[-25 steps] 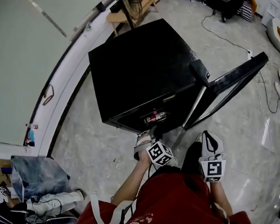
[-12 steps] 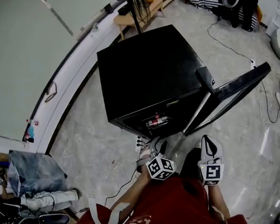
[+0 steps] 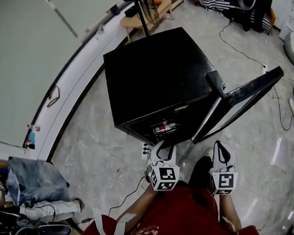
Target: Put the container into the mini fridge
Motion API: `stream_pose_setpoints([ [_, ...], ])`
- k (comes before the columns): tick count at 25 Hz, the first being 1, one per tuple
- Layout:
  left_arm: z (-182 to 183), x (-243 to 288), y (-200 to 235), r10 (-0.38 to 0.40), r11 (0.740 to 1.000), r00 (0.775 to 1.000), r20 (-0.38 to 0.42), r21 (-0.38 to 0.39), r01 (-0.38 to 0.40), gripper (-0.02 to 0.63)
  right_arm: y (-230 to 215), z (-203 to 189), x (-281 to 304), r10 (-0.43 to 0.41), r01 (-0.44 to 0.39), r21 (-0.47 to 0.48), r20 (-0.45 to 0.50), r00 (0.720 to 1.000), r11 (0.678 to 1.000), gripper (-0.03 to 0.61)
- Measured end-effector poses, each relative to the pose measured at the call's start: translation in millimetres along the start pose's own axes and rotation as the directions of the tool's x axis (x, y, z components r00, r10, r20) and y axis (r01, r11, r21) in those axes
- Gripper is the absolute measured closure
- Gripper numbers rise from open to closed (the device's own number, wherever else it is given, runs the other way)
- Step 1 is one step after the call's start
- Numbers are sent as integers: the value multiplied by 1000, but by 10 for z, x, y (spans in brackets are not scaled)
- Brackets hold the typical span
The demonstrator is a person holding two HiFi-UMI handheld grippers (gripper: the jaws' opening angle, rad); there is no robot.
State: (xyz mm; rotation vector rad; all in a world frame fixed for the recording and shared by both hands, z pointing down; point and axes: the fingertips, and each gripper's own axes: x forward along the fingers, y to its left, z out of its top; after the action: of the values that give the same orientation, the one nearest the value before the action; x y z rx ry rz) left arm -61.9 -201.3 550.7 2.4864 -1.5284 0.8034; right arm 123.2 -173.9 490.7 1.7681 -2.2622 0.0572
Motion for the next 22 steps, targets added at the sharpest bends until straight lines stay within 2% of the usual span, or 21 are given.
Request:
stream_pose_setpoints([
  [2, 87, -31, 43, 3, 999, 999, 48, -51, -1, 446, -42, 12, -11, -10, 10, 3, 5, 1000, 1000, 578],
  [5, 234, -87, 80, 10, 997, 993, 122, -75, -1, 446, -100, 53, -30, -22, 22, 9, 15, 1000, 1000, 578],
  [7, 375, -150, 122, 29, 995, 980, 195, -96, -11, 448, -136, 78, -32, -28, 27, 10, 22, 999, 1000, 578],
  [9, 498, -217, 165, 50, 991, 962, 267, -131, -16, 490, -186, 65, -35, -35, 35, 9, 21, 999, 999, 578],
  [10, 542, -238, 169, 52, 990, 955, 291, -143, -11, 491, -214, 68, -44, -41, 41, 9, 22, 999, 999, 578],
  [17, 698, -287, 62, 30, 989, 937, 347, -145, 22, 492, -386, 133, -133, -80, 80, 13, 38, 996, 997, 578],
  [22, 762, -318, -5, 24, 992, 927, 375, -126, 25, 524, -406, 115, -191, -90, 90, 17, 37, 995, 996, 578],
])
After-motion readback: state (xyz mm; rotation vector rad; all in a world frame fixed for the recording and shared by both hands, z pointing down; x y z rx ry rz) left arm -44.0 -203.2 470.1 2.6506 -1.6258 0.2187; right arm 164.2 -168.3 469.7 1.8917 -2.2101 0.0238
